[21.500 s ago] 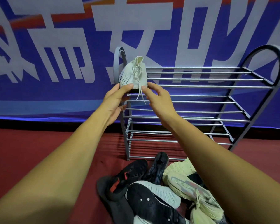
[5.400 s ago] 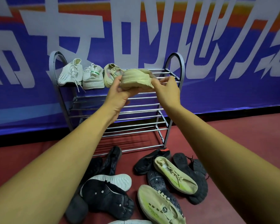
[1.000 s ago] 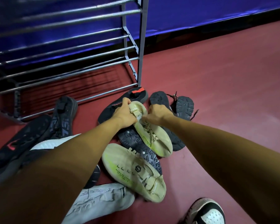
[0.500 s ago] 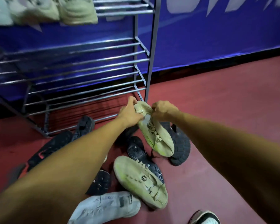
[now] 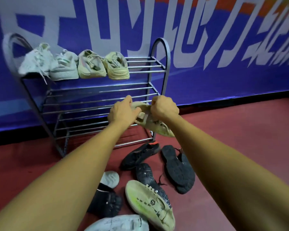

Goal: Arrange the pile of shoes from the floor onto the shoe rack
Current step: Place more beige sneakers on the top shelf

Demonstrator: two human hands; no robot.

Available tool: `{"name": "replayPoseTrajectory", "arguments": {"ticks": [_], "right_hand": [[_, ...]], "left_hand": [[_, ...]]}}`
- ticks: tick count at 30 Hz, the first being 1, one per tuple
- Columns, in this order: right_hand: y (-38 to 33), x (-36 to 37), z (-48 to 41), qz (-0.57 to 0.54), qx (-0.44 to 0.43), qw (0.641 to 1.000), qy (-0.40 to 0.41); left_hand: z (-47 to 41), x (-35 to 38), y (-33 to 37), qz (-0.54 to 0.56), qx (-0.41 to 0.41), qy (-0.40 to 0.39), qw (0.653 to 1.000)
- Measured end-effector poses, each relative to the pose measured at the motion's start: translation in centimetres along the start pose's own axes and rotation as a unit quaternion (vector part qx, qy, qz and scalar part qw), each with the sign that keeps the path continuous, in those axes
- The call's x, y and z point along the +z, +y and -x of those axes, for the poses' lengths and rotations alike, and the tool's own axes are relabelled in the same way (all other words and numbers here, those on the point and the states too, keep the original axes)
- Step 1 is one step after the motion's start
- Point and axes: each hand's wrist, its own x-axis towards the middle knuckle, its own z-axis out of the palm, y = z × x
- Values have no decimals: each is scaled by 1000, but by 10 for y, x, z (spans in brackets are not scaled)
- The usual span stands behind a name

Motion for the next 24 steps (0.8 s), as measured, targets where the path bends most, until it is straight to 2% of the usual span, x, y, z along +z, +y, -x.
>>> {"name": "replayPoseTrajectory", "arguments": {"ticks": [4, 6, 8, 12, 15, 17, 19, 21, 24], "right_hand": [[-20, -15, -2, -26, -37, 997, 67], [-29, -19, -2, -24, -62, 992, 105], [-35, -19, -3, -22, -93, 985, 142], [-38, -15, -7, -49, -146, 964, 218], [-36, -18, -9, -76, -120, 962, 233], [-33, -20, -10, -132, -61, 964, 223], [-29, -18, -10, -207, -13, 963, 172], [-24, -14, -9, -272, -3, 957, 102], [-13, -11, -13, -362, -20, 930, 58]], "left_hand": [[-6, -28, -3, 86, -54, -21, 995], [-9, -37, 0, 172, -74, -46, 981], [-7, -43, 5, 276, -109, -94, 950], [0, -49, 11, 434, -225, -173, 855], [-5, -49, 10, 508, -245, -188, 804], [-9, -47, 11, 542, -249, -191, 779], [-10, -43, 14, 567, -251, -191, 761], [-12, -38, 17, 580, -255, -190, 750], [-16, -32, 22, 593, -257, -183, 741]]}}
